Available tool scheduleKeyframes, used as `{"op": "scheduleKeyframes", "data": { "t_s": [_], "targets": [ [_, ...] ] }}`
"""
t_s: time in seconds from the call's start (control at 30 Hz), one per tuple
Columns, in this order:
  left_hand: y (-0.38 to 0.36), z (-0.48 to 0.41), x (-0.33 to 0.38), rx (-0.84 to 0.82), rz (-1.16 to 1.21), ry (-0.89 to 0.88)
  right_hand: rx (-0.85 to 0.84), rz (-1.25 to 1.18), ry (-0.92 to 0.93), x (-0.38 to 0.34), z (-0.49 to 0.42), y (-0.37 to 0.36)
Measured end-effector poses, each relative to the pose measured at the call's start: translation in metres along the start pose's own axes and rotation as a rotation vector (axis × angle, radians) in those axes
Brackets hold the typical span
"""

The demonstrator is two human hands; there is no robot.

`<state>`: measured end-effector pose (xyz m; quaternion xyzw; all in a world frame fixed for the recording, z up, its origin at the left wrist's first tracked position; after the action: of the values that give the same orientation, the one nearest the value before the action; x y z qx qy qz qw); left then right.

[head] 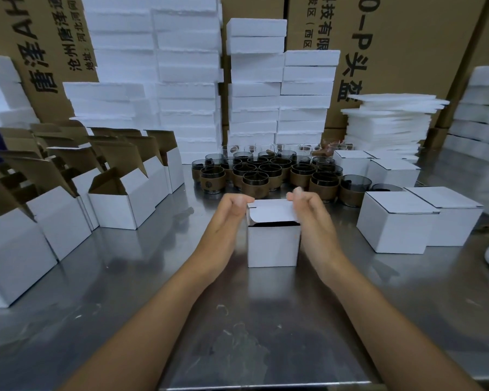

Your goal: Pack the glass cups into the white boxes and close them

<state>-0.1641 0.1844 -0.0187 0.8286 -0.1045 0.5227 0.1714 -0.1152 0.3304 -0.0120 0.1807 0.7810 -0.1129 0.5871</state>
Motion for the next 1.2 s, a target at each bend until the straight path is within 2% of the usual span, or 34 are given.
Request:
{"op": "scheduleKeyframes", "data": {
  "t_s": [0.1,0.37,0.63,0.83,1.03,1.1,1.2],
  "targets": [
    [-0.001,-0.001,0.002,0.019,0.027,-0.066,-0.045,0.103,0.106,-0.001,0.004,-0.004],
    [0.001,-0.004,-0.001,0.027,0.024,-0.093,-0.035,0.158,0.199,-0.006,0.006,-0.007],
    [0.002,-0.003,-0.005,-0.017,0.094,-0.042,-0.089,0.120,0.154,0.005,0.003,-0.006],
    [0.001,-0.007,-0.016,-0.057,0.141,0.052,-0.045,0.049,0.090,0.009,-0.004,-0.002],
    [-0.001,-0.011,-0.016,-0.050,0.161,0.065,-0.062,0.088,0.113,0.006,-0.004,-0.002],
    [0.001,-0.011,-0.016,-0.045,0.177,0.079,-0.034,0.106,0.119,0.006,-0.003,-0.001],
    [0.003,-0.007,-0.012,-0.043,0.116,0.068,0.096,0.169,0.175,0.003,-0.001,0.005]
  ]
}}
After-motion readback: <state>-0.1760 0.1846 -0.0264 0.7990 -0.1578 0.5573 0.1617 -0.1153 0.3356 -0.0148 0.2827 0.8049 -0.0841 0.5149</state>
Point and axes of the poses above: each hand's wrist, its own z-axis away from the middle knuckle, its own y-axis out of the back of the hand, x = y × z, the point moved 5 cm from there along -z, towards the middle knuckle, and after that the axes turned 2 degrees about -y, right-handed, at the moved point
